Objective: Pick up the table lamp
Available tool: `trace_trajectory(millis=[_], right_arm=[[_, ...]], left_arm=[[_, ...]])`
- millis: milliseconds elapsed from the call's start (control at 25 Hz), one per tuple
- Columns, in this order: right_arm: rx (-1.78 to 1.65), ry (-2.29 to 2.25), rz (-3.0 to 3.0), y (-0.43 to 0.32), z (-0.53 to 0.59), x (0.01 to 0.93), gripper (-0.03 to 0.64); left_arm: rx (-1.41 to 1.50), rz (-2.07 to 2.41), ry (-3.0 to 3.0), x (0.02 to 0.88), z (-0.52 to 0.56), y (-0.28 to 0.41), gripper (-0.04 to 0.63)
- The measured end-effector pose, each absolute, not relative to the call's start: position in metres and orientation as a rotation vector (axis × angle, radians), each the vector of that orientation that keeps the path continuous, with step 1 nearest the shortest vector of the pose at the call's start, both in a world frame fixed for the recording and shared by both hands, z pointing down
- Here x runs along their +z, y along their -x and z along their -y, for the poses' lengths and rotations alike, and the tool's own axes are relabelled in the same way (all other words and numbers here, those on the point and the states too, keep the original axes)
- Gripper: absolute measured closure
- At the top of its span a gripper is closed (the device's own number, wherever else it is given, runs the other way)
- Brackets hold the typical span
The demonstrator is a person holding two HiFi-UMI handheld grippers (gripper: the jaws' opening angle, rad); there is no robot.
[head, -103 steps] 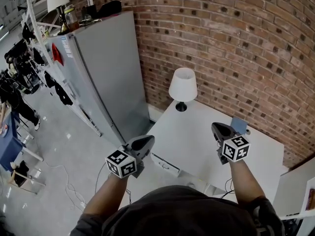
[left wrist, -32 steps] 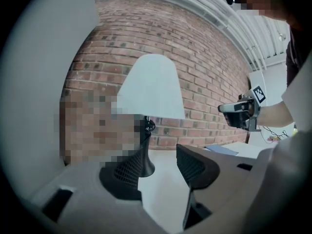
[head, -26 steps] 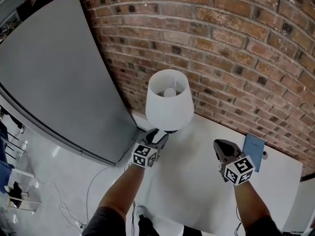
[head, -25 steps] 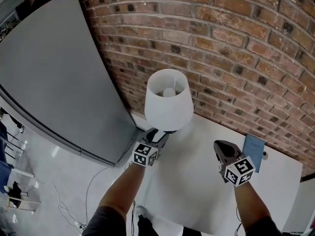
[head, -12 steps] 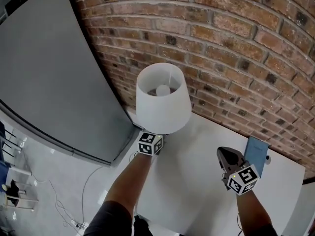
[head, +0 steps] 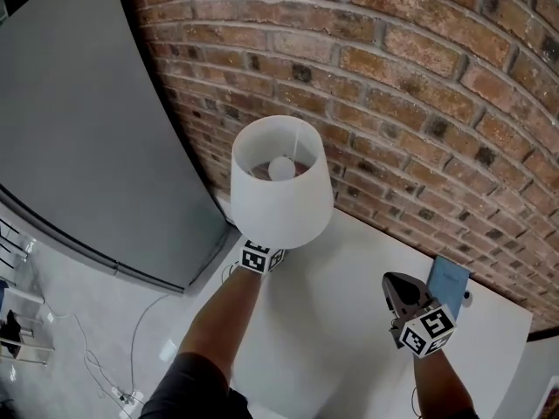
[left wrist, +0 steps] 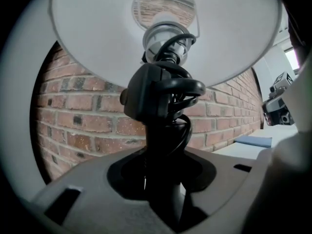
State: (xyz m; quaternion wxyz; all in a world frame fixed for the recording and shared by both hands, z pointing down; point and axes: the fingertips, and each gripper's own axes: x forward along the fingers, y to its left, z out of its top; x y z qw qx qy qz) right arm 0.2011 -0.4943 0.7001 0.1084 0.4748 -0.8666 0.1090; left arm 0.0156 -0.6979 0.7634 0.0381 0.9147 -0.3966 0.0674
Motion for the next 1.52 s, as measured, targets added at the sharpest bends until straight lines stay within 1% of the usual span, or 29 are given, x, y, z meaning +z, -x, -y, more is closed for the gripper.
trace_trajectory(millis=[160,360,760,1160,1520], right_arm=[[0.314,-1.396,2.536,-0.200,0.500,0.698,0.623],[0.297,-1.387,2.546,-0.186,0.503,0.685,0.623],[0.265,-1.349,2.543,-0.143,0.503,0.643,0.623],[0.249,-1.371,2.544,-0.111,0.505,0.575,0.623],[0.184,-1.401,2.544,-0.095,0.514,0.497,0.623]], left_arm=[[0.320,1.161,-2.798,0.764,0.697,-0.017,0.469],[0.348,1.115,-2.787,0.746,0.688,-0.011,0.472],[0.473,0.973,-2.783,0.705,0.651,0.026,0.472],[0.501,0.996,-2.770,0.606,0.619,0.081,0.472],[0.445,1.016,-2.787,0.505,0.597,0.109,0.474]])
